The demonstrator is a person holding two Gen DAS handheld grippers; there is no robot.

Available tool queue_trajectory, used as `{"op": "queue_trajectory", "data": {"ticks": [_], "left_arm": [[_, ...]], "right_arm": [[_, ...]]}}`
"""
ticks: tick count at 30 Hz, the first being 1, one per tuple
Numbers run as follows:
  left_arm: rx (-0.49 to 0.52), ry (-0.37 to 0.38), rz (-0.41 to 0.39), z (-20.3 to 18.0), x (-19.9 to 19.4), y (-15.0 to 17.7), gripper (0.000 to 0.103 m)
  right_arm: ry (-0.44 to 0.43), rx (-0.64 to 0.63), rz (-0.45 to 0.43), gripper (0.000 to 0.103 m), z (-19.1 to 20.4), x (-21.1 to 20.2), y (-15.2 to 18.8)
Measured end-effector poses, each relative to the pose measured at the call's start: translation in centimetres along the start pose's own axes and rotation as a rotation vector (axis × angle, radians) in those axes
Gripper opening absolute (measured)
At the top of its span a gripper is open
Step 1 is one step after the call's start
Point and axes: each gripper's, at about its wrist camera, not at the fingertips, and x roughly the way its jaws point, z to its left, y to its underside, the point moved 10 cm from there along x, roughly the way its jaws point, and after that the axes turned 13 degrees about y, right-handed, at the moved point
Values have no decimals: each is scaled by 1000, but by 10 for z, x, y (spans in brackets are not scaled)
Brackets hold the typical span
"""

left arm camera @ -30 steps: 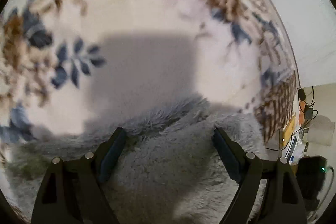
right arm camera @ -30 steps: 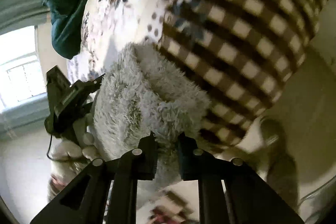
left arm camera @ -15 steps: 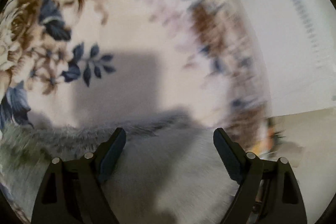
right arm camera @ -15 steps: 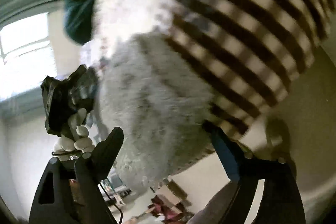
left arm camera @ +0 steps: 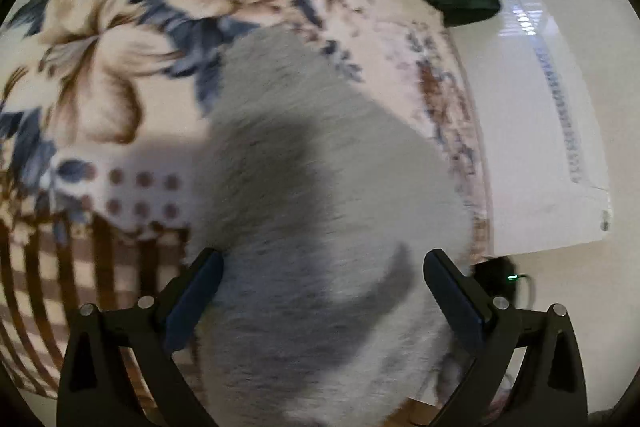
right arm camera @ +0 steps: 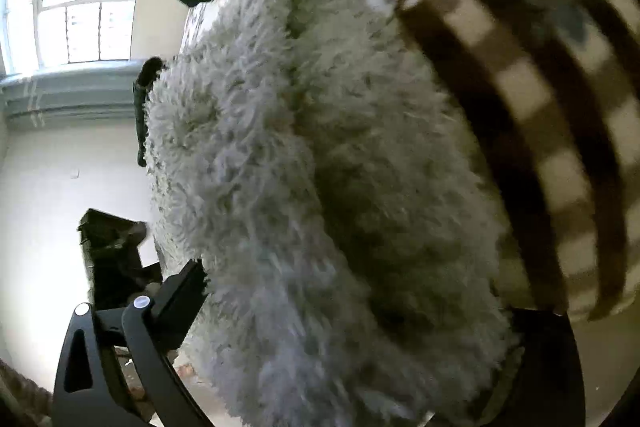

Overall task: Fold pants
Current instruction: 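Lift the folded grey pants with both tools and carry them toward the green jeans stack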

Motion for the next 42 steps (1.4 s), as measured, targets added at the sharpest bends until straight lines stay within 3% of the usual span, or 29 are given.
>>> {"op": "queue_trajectory", "data": {"ticks": [2, 4, 9, 15, 18, 19, 20, 23, 25, 30, 35, 42], "left_arm": [[-16, -50, 14, 11, 4, 3, 102], [-34, -51, 14, 20, 11, 5, 102], [-139, 58, 25, 37, 34, 12, 103], [-175, 146, 22, 40, 42, 9, 103], [-173, 178, 30, 37, 40, 10, 102], [-156, 186, 26, 33, 38, 8, 99], [-138, 194, 22, 29, 34, 7, 90], [-97, 198, 21, 12, 32, 0, 67], [-66, 194, 19, 4, 24, -1, 62], [-57, 216, 11, -16, -2, 2, 59], [-48, 227, -18, -41, -53, 0, 59], [5, 238, -102, -85, -141, -59, 59]], "right_arm": [[11, -11, 21, 103, 1, 4, -2], [24, -26, 38, 103, 2, 8, -3], [37, -15, 65, 103, 18, 23, -18], [-60, 7, 31, 103, 27, 18, -21], [-31, 10, -7, 86, 31, 18, -22], [-11, 13, -28, 73, 30, 18, -23], [-4, 16, -41, 60, 30, 17, -24], [25, 21, -90, 45, 32, 7, -24], [30, 24, -113, 38, 40, -2, -23], [17, -2, -163, 37, 83, -28, -21], [-24, -38, -194, 36, 137, -56, -29], [-36, -149, -227, 36, 261, -89, -56]]}}
